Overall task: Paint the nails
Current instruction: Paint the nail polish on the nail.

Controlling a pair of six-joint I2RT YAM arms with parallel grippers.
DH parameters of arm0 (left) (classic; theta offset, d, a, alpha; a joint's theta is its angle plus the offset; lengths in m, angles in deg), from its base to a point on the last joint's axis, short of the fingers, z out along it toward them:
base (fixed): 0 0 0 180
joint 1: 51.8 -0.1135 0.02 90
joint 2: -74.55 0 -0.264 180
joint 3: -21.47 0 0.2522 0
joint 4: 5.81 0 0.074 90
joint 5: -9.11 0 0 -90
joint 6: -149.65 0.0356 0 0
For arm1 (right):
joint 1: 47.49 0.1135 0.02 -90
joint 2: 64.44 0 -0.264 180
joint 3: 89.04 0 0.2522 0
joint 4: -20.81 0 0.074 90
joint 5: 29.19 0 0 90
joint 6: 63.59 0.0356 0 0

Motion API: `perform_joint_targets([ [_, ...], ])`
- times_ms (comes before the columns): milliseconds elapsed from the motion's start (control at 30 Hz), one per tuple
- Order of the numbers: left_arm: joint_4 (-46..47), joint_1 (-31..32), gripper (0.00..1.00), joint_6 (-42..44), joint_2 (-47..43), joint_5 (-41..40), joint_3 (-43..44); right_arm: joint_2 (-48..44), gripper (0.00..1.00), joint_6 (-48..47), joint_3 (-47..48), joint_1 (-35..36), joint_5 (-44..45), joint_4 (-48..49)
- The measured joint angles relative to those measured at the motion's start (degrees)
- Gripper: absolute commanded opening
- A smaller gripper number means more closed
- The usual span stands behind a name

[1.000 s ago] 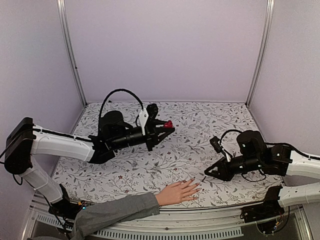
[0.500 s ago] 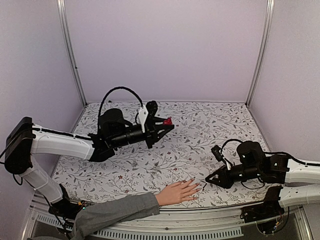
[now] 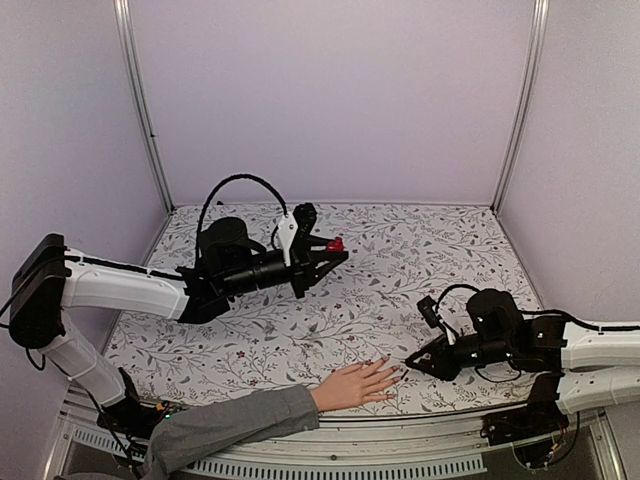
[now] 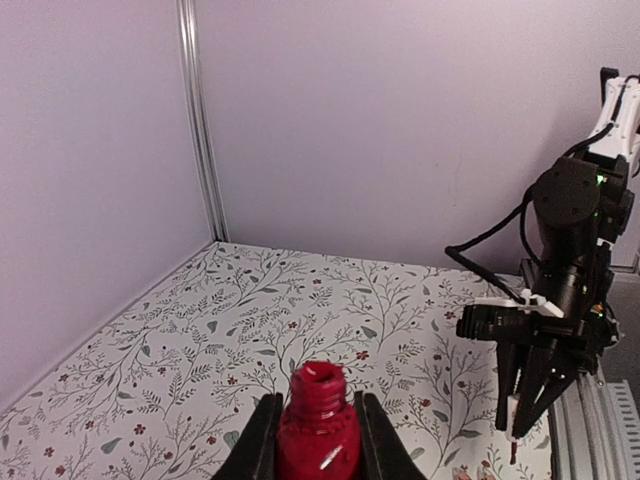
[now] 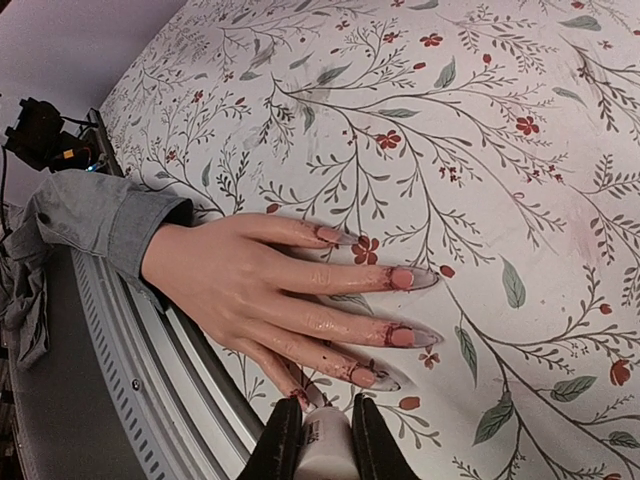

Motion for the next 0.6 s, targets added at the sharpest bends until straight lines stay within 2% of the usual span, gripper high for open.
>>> perform_joint_targets([
  [600, -0.2, 0.0, 0.00, 0.0, 0.0, -0.2, 0.0, 3.3, 0.00, 1.2, -0.9, 0.7, 1.7, 4.5],
])
